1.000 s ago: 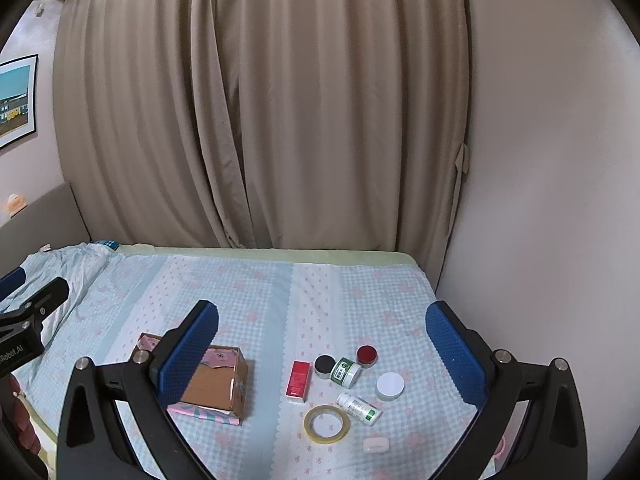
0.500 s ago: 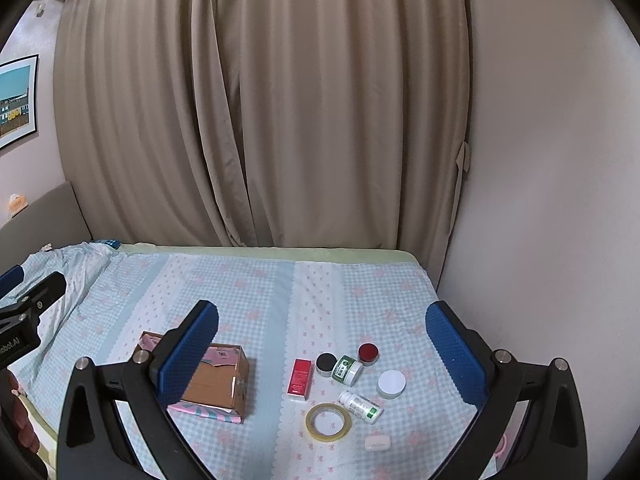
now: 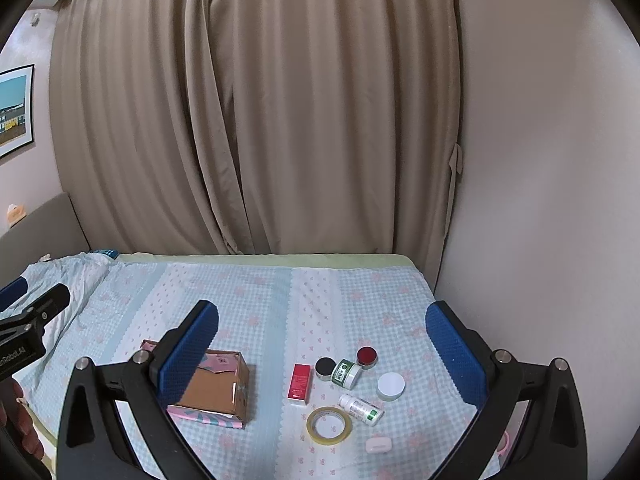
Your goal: Organize rigid objects
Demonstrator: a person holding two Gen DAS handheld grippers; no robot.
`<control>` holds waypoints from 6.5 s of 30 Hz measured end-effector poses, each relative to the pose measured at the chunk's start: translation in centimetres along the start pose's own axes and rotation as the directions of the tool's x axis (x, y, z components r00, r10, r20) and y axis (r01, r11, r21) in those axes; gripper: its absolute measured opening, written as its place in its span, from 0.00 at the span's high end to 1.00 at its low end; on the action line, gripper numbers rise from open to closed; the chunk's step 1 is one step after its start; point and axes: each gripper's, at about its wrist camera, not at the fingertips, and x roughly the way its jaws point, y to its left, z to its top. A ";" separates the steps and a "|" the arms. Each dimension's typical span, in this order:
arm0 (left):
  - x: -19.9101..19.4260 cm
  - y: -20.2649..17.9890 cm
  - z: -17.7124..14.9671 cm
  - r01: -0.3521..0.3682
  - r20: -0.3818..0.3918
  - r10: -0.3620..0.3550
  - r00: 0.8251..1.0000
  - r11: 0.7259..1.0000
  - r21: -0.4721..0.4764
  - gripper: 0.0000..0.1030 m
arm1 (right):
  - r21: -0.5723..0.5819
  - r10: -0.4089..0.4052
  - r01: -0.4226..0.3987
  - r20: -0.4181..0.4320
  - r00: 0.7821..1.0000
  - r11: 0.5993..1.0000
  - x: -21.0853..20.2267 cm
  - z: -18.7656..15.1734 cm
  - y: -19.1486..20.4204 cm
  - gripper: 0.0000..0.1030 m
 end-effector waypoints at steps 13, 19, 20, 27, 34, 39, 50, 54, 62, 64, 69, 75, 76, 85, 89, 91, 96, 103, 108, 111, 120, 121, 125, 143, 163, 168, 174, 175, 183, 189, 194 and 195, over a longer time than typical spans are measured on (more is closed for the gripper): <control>0.0 0.0 0.1 0.002 -0.002 -0.002 1.000 1.000 -0.003 0.00 | 0.000 -0.005 0.005 0.005 1.000 1.000 -0.4 -0.2 -0.1 0.00; -0.1 0.1 0.1 0.006 -0.001 -0.006 1.000 1.000 0.005 0.00 | 0.005 0.010 -0.010 0.006 1.000 1.000 -0.6 -0.2 0.2 0.00; -0.2 0.1 0.0 0.005 0.001 -0.005 1.000 1.000 0.008 0.00 | 0.006 0.010 -0.010 0.007 1.000 1.000 -0.6 -0.2 0.2 0.00; -0.5 -0.1 -0.2 -0.006 0.011 0.006 1.000 1.000 0.011 0.00 | 0.007 -0.001 0.001 0.018 1.000 1.000 -0.8 -0.3 0.4 0.00; -0.3 0.0 -0.2 0.002 0.003 -0.002 1.000 1.000 0.007 0.00 | 0.021 0.004 -0.004 0.009 1.000 1.000 -0.9 -0.6 0.0 0.00; 0.3 -0.3 -0.3 0.015 -0.017 -0.015 1.000 1.000 0.003 0.00 | 0.017 0.008 -0.008 0.005 1.000 1.000 -1.0 -0.6 -0.1 0.00; 7.6 -5.3 -1.5 0.075 -0.180 -0.072 0.981 0.997 0.014 0.00 | 0.015 -0.014 0.015 -0.077 0.997 1.000 1.6 -1.5 -3.5 0.00; 12.7 -8.4 -3.4 0.105 -0.288 -0.098 0.953 0.994 0.008 0.00 | 0.022 -0.016 0.019 -0.149 0.989 1.000 5.2 -3.1 -6.1 0.00; 24.9 -14.1 -9.2 0.132 -0.473 -0.112 0.874 0.991 0.009 0.00 | 0.034 -0.029 0.042 -0.309 0.951 0.999 15.8 -8.1 -11.0 0.00; 28.3 -15.4 -11.2 0.142 -0.515 -0.113 0.850 0.990 0.017 0.00 | 0.035 -0.039 0.054 -0.345 0.938 0.998 18.7 -9.7 -11.9 0.00; 36.9 -18.1 -17.3 0.165 -0.629 -0.098 0.771 0.985 0.049 0.00 | 0.022 -0.074 0.094 -0.449 0.891 0.995 26.2 -14.6 -13.8 0.00; 44.4 -19.6 -23.8 0.164 -0.709 -0.067 0.702 0.984 0.069 0.06 | 0.091 -0.055 0.126 -0.551 0.833 0.988 33.8 -20.5 -15.7 0.00; 45.2 -19.8 -24.7 0.161 -0.715 -0.058 0.697 0.984 0.077 0.06 | 0.091 -0.054 0.127 -0.563 0.825 0.988 35.0 -21.5 -15.8 0.00; 49.3 -21.1 -30.1 0.189 -0.708 -0.037 0.705 0.972 0.137 0.32 | 0.053 -0.085 0.135 -0.538 0.839 0.989 41.2 -26.9 -16.0 0.06; 49.5 -21.2 -30.8 0.188 -0.683 -0.046 0.729 0.973 0.136 0.49 | 0.040 -0.088 0.128 -0.530 0.843 0.991 42.4 -27.8 -15.8 0.16; 49.4 -21.2 -30.7 0.181 -0.660 -0.045 0.750 0.974 0.139 0.62 | 0.037 -0.088 0.127 -0.535 0.841 0.991 42.8 -28.1 -15.8 0.31; 49.4 -21.2 -30.5 0.167 -0.641 -0.047 0.766 0.978 0.128 0.62 | 0.037 -0.099 0.139 -0.521 0.848 0.990 42.4 -28.2 -16.1 0.36; 48.3 -21.0 -29.5 0.172 -0.617 -0.068 0.784 0.979 0.109 0.63 | 0.032 -0.120 0.157 -0.503 0.856 0.987 41.8 -27.7 -15.7 0.36; 45.9 -20.3 -27.1 0.175 -0.580 -0.092 0.809 0.981 0.089 0.63 | 0.053 -0.119 0.164 -0.475 0.872 0.985 39.7 -26.0 -15.5 0.36; 43.5 -19.4 -24.8 0.170 -0.552 -0.108 0.827 0.983 0.063 0.63 | 0.052 -0.120 0.160 -0.451 0.885 0.986 37.8 -24.3 -14.8 0.36; 33.6 -14.2 -14.5 0.159 -0.467 -0.147 0.872 0.987 -0.014 0.63 | 0.035 -0.086 0.108 -0.387 0.918 0.994 29.1 -16.4 -11.1 0.36; 32.7 -13.4 -13.4 0.163 -0.466 -0.155 0.871 0.986 -0.023 0.63 | 0.030 -0.078 0.097 -0.381 0.921 0.995 28.0 -15.3 -10.5 0.36; 29.3 -9.7 -10.0 0.156 -0.440 -0.155 0.884 0.987 -0.034 0.63 | 0.025 -0.040 0.052 -0.359 0.933 0.998 24.8 -11.7 -8.2 0.36; 27.0 12.1 -6.8 0.214 -0.437 -0.187 0.880 0.977 0.012 0.63 | 0.009 0.033 -0.032 -0.325 0.945 0.999 19.8 -7.3 10.6 0.36; 40.6 18.4 -16.8 0.445 -0.689 -0.174 0.704 0.863 0.237 0.63 | -0.054 0.046 -0.082 -0.485 0.873 0.995 29.8 -16.7 27.1 0.36; 44.2 17.0 -20.1 0.479 -0.761 -0.137 0.634 0.842 0.248 0.63 | -0.097 0.057 -0.127 -0.530 0.846 0.987 33.4 -20.0 27.9 0.36; 48.0 15.6 -23.1 0.521 -0.814 -0.106 0.571 0.813 0.259 0.63 | -0.171 0.053 -0.186 -0.580 0.813 0.968 36.7 -23.2 28.4 0.36; 48.4 15.3 -23.4 0.525 -0.819 -0.096 0.566 0.808 0.268 0.63 | -0.177 0.058 -0.198 -0.588 0.806 0.964 37.1 -23.6 28.4 0.36; 49.8 13.7 -24.5 0.560 -0.829 -0.079 0.554 0.772 0.301 0.62 | -0.173 0.093 -0.260 -0.639 0.764 0.950 39.1 -25.5 27.9 0.36; 50.3 14.3 -22.9 0.547 -0.811 -0.113 0.575 0.790 0.278 0.00 | -0.162 0.134 -0.324 -0.676 0.724 0.932 39.6 -26.0 27.7 0.00; 50.5 15.1 -21.9 0.531 -0.816 -0.113 0.567 0.808 0.257 0.00 | -0.127 0.183 -0.347 -0.657 0.731 0.929 38.5 -26.3 26.8 0.00; 50.4 15.0 -21.7 0.531 -0.816 -0.111 0.567 0.807 0.259 0.00 | -0.133 0.177 -0.342 -0.654 0.736 0.930 38.3 -26.3 26.8 0.00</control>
